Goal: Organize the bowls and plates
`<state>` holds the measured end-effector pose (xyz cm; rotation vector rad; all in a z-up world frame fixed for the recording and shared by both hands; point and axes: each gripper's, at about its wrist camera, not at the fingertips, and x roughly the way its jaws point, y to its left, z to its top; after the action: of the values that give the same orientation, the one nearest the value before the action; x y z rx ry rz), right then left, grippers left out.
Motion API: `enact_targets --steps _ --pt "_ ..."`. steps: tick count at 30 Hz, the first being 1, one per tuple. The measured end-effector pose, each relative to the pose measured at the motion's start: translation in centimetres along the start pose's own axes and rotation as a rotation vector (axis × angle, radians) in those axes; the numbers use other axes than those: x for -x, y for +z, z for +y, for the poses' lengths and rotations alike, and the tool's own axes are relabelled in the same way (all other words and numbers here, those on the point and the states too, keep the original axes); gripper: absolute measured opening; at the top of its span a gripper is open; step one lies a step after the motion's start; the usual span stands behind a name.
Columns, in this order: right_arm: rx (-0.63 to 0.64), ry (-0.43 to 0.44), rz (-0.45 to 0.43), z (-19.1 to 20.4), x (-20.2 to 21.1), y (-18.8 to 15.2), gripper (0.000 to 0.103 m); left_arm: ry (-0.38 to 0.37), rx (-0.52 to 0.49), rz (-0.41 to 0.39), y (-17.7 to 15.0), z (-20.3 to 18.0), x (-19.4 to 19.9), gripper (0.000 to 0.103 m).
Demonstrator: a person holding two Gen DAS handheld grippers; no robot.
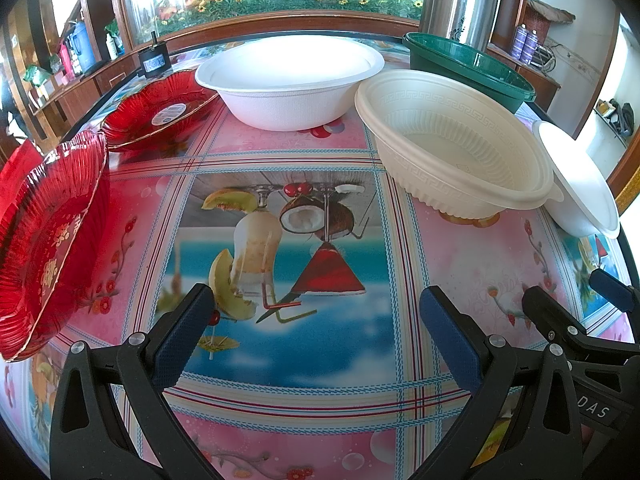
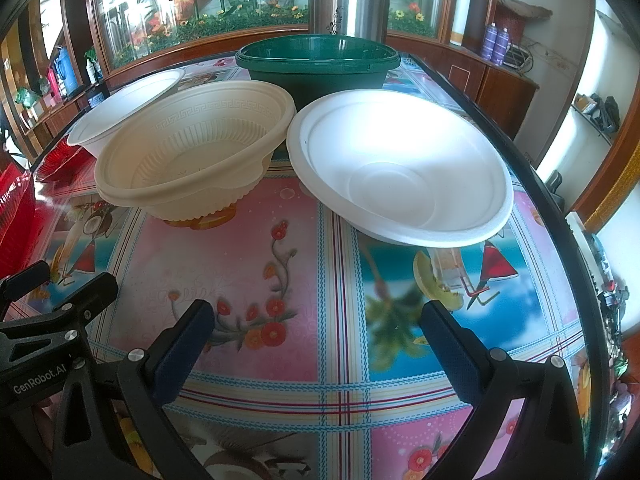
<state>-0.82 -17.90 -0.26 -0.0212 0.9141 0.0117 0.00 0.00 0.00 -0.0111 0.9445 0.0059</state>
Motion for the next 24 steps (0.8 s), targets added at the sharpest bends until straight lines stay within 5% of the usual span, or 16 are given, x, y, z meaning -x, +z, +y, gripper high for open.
enact_targets --steps 24 --pt "-0.002 0.015 -0.003 -0.33 0.39 0.06 0.103 -0.012 -0.028 0.004 -0.48 0.38 0.61 0.103"
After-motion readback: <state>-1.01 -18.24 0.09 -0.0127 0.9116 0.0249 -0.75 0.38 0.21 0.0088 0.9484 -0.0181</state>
